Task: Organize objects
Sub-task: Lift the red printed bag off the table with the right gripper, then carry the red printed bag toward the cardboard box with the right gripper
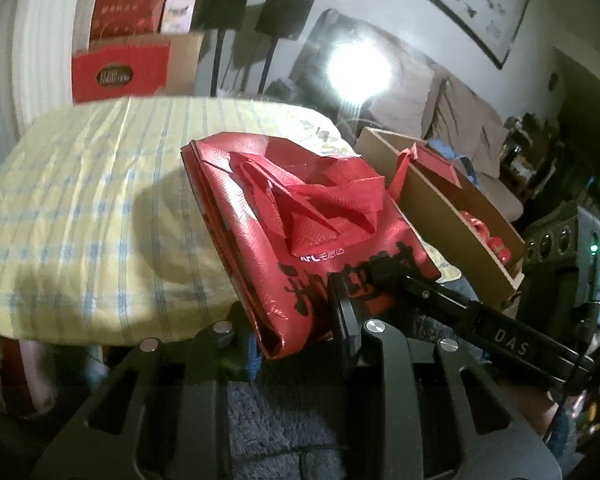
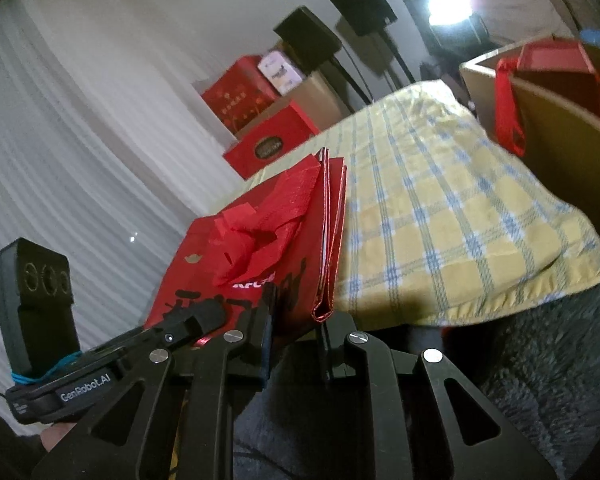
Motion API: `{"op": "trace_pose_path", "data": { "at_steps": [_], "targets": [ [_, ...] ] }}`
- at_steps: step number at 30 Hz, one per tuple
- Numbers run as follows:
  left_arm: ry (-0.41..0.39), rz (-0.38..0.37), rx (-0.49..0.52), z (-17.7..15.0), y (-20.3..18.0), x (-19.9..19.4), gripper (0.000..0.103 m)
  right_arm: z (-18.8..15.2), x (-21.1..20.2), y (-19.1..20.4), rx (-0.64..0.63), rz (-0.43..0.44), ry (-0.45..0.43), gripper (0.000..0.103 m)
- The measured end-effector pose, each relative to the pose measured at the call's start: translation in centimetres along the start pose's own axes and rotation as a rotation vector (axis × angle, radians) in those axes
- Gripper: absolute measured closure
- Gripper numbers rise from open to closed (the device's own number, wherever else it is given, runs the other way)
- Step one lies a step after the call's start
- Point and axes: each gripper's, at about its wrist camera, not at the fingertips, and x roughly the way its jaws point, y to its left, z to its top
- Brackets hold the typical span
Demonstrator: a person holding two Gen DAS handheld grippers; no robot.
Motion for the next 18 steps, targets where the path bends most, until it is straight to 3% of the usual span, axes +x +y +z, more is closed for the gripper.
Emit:
{"op": "trace_pose_path", "data": {
  "at_steps": [10,18],
  "targets": [
    [-0.089,0.043,0.104,0.4,-2.5,-2.0,0.077,0.5,-1.8,1.7,-0.052,-0.008,-0.077,0.086],
    [-0.118,0.034,0.119,1.2,-2.9,-2.6,0.077,1.2,-2.8,2.4,-0.074,-0.009,-0.105,0.086]
  ]
}}
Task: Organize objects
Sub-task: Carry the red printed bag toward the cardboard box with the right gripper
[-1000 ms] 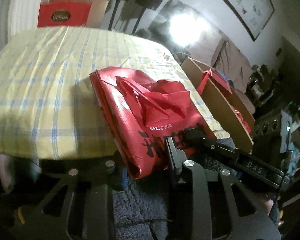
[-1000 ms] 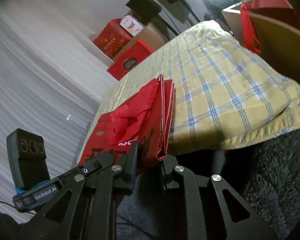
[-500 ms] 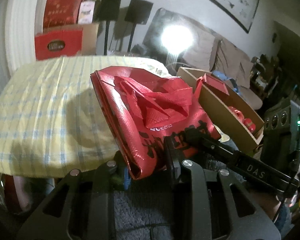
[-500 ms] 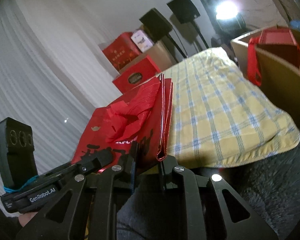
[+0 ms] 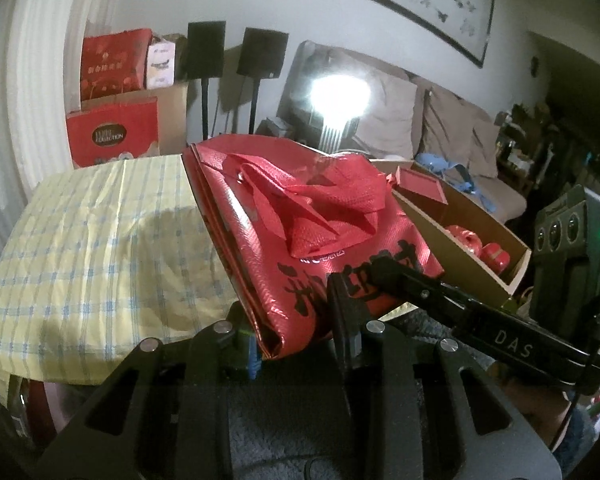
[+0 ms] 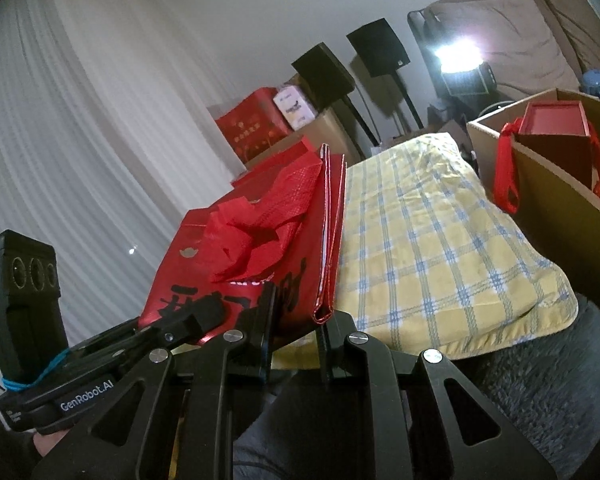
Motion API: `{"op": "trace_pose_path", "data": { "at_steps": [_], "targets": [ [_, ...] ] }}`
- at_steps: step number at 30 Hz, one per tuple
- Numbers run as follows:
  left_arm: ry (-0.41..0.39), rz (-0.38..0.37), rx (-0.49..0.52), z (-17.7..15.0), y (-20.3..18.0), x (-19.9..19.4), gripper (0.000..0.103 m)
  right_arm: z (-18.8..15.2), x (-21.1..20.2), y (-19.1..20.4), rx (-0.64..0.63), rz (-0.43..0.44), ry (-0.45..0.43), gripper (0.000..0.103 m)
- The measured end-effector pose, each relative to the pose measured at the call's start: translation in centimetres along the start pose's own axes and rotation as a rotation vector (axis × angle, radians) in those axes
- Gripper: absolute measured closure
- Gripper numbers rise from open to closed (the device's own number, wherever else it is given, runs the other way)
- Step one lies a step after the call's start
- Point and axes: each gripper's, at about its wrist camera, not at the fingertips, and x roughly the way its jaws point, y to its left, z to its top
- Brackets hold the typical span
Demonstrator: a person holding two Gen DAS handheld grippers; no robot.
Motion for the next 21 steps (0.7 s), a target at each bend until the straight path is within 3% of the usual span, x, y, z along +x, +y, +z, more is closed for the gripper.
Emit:
{"op": "trace_pose_path", "data": {
  "at_steps": [21],
  "targets": [
    [-0.124,0.007,-0.021,3.5,0.8,-2.4,0.077,4.1,-0.8,3.0,-0.132,0.044,-0.030,0.086]
  ]
}}
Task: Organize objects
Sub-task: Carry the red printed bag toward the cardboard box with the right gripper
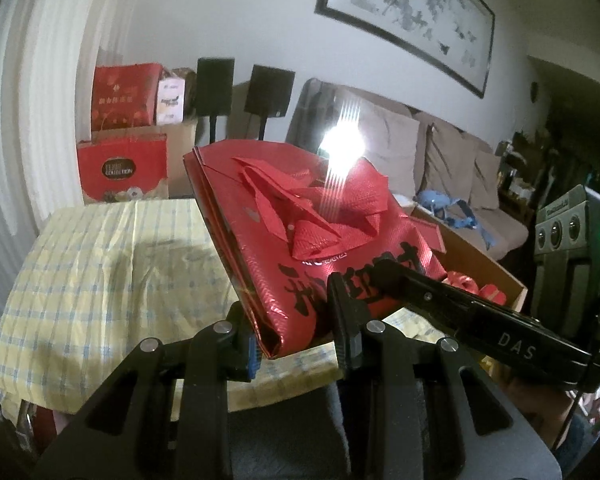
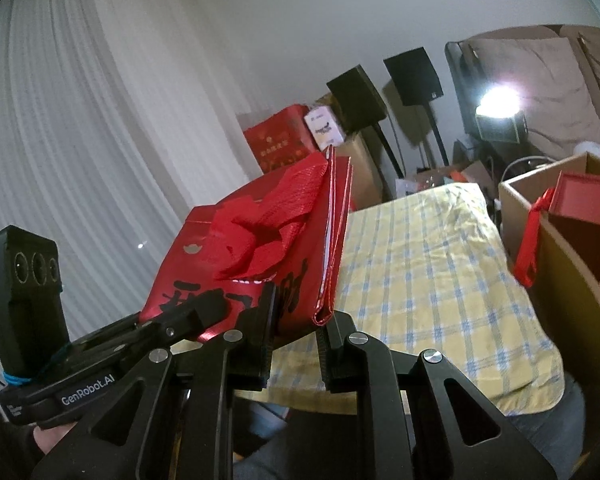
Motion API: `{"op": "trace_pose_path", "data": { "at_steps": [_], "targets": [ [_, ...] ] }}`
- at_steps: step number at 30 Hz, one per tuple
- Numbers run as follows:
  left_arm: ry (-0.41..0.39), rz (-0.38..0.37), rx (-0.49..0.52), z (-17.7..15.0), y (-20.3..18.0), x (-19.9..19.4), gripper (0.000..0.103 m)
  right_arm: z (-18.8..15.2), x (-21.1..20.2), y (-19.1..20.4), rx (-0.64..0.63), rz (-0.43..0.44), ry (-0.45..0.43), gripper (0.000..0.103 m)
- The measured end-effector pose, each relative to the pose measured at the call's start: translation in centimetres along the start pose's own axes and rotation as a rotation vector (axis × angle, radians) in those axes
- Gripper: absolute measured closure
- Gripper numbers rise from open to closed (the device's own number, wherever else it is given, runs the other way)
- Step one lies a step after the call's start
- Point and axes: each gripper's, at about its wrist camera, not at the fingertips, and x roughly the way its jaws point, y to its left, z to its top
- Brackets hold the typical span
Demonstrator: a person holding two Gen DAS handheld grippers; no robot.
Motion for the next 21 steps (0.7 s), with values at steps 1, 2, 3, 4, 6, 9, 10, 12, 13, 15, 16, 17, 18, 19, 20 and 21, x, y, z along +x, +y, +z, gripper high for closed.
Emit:
{"op": "trace_pose_path", "data": {
  "at_steps": [1,2,3,4,6,9,10,12,13,15,16,17,18,19,20,21],
  "targets": [
    [-0.005,-0.001,0.000,0.2,-0.1,0.0,0.077,0.2,-0.1,0.1,-0.004,-0.001,-0.002,0.086],
    [-0.009,-0.001,0.000,0.3,-0.2,-0.1,0.077,0.4,-0.2,0.1,-0.013,-0.003,-0.005,0.086],
    [-0.012,0.001,-0.001,0.5,-0.3,-0.1,0.077,0.5,-0.3,0.3,-0.025,-0.006,-0.007,0.086],
    [-0.011,0.007,0.000,0.6,-0.4,-0.1,0.077,0.7,-0.4,0.5,-0.043,-0.011,-0.009,0.086],
    [-0.014,0.018,0.000,0.8,-0.6,-0.2,0.077,1.0,-0.5,0.8,-0.072,-0.018,-0.006,0.086],
    [-0.025,0.024,0.000,1.0,-1.0,-0.4,0.077,1.7,-0.6,0.4,-0.066,0.009,0.003,0.086],
    [-0.027,0.024,-0.002,1.2,-1.0,-0.4,0.077,1.9,-0.5,0.2,-0.058,0.020,0.008,0.086],
    [-0.031,0.026,-0.006,1.4,-1.1,-0.3,0.077,2.3,-0.4,-0.5,-0.044,0.044,0.013,0.086],
    [-0.032,0.030,-0.006,1.5,-1.3,-0.3,0.077,2.4,-0.4,-0.6,-0.043,0.050,0.011,0.086],
    [-0.035,0.039,0.002,1.6,-1.4,0.0,0.077,2.6,-0.3,-0.8,-0.049,0.053,0.007,0.086],
    [-0.037,0.043,0.006,1.8,-1.5,0.0,0.077,2.7,-0.3,-0.9,-0.050,0.055,0.004,0.086],
    [-0.042,0.045,0.008,1.9,-1.6,0.0,0.077,2.9,-0.3,-0.9,-0.050,0.058,0.004,0.086],
    [-0.044,0.044,0.008,2.1,-1.7,0.0,0.077,3.2,-0.3,-0.9,-0.054,0.060,0.002,0.086],
    [-0.049,0.042,0.006,2.2,-1.7,0.0,0.077,3.3,-0.5,-0.9,-0.058,0.062,-0.002,0.086],
    [-0.056,0.042,0.006,2.3,-1.9,-0.2,0.077,3.6,-0.6,-0.8,-0.066,0.065,-0.006,0.086],
    [-0.062,0.043,0.006,2.5,-1.9,-0.3,0.077,3.8,-0.6,-0.8,-0.073,0.067,-0.010,0.086]
  ]
}}
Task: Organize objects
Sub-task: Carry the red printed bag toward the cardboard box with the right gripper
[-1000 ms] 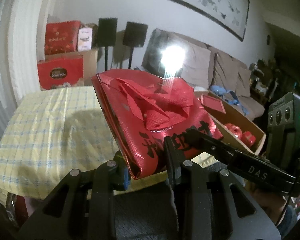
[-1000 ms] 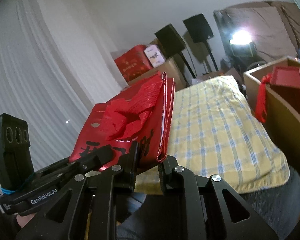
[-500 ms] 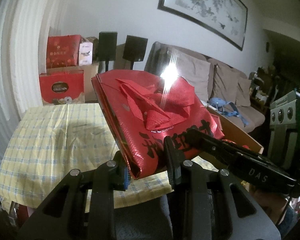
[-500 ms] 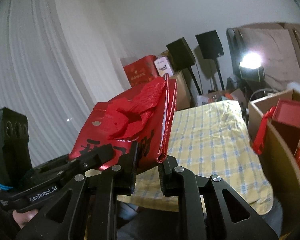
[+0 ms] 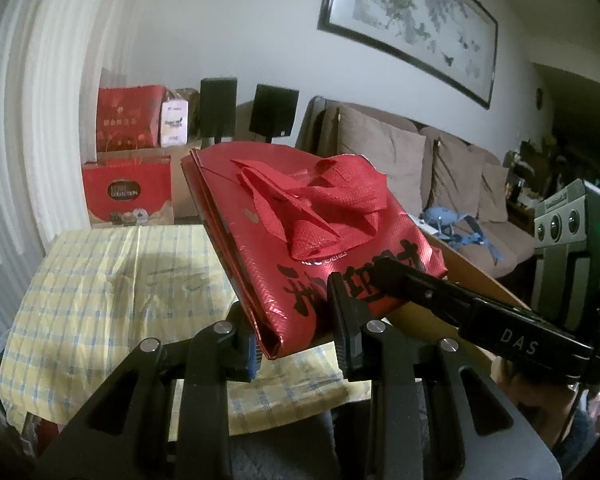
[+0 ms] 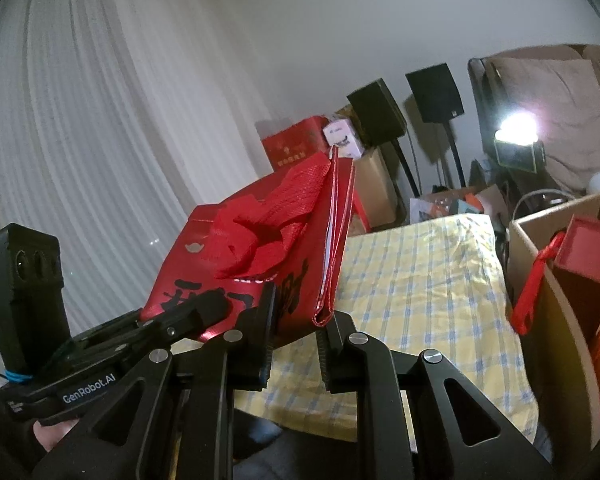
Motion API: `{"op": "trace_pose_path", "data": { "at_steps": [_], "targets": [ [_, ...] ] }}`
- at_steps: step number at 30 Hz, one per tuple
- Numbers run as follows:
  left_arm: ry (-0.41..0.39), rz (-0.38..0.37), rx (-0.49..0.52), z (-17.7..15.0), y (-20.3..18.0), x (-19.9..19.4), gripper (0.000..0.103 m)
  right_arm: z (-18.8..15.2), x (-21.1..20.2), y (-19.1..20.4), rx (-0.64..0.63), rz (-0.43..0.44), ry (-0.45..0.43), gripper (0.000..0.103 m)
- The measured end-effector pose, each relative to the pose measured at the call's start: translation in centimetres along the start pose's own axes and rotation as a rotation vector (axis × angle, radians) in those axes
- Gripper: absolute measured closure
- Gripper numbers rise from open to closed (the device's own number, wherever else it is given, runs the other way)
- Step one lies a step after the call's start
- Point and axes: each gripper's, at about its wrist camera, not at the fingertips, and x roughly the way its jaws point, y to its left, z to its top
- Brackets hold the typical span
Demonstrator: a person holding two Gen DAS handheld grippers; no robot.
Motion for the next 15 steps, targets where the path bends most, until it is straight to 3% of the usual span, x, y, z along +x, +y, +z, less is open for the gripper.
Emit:
{"op": "trace_pose_path", "data": {
  "at_steps": [15],
  "targets": [
    [-0.068,-0.011,0.052,2.5,-2.6,-0.3,0.077,2.8,-2.4,-0.7,-0.027,0.014,-0.073,0.086]
  ]
}}
